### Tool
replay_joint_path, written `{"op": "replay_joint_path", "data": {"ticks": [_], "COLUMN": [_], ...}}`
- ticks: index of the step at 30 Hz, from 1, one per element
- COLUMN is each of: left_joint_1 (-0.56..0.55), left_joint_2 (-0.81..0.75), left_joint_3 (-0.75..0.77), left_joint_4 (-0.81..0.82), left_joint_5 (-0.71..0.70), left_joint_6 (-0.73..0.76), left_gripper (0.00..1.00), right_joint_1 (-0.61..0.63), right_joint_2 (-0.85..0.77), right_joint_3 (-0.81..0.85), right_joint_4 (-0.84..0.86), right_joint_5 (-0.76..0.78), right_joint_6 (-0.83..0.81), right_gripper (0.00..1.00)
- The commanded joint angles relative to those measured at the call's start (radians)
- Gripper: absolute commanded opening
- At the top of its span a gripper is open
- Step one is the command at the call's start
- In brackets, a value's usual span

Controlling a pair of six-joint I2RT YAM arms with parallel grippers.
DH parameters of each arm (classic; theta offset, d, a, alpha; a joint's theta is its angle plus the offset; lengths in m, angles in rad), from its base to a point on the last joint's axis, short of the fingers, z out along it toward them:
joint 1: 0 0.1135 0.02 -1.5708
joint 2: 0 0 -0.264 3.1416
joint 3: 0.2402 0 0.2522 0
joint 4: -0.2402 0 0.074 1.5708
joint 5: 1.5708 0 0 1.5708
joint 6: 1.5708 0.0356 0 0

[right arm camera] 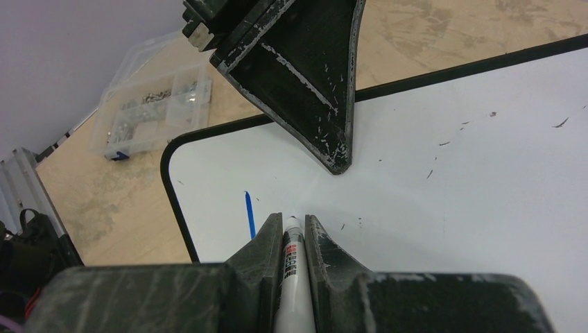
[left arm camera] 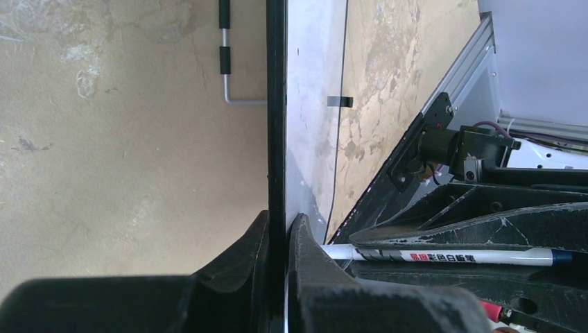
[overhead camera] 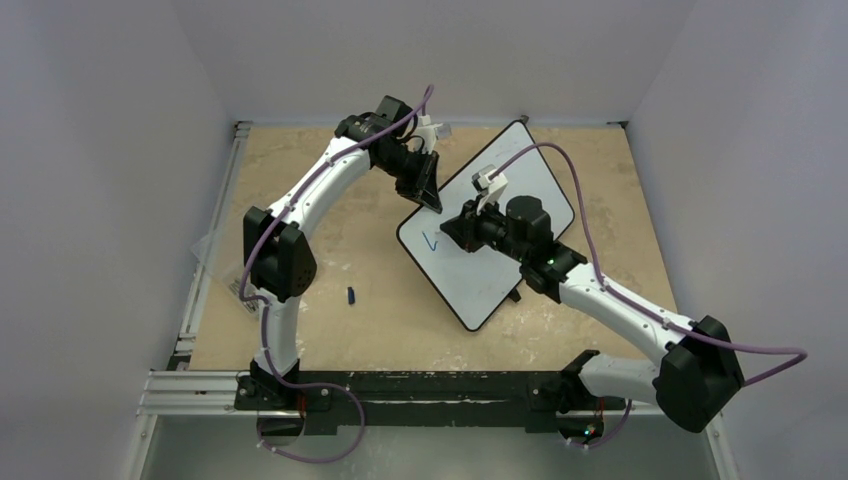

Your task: Write a sentence on the whiteboard

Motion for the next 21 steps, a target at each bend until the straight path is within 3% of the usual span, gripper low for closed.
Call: {"op": "replay_joint_path", "data": {"ticks": [1, 21], "left_joint_1": [-0.026, -0.026], "left_joint_2": [0.001, 0.009], "left_joint_3": [-0.022, -0.012], "left_joint_4": [0.009, 0.007], "left_joint_5": [-0.207, -0.21], "left_joint_6": [0.071, 0.073], "left_gripper": [0.0, 0.0], "right_joint_1": [-0.004, -0.004], "right_joint_2": [0.007, 0.019], "right_joint_3": [0.049, -0.024], "right_joint_4": [0.029, -0.012], "right_joint_5": [-0.002, -0.068], "right_joint_6": [0.001, -0.031], "right_gripper": [0.0, 0.0]}}
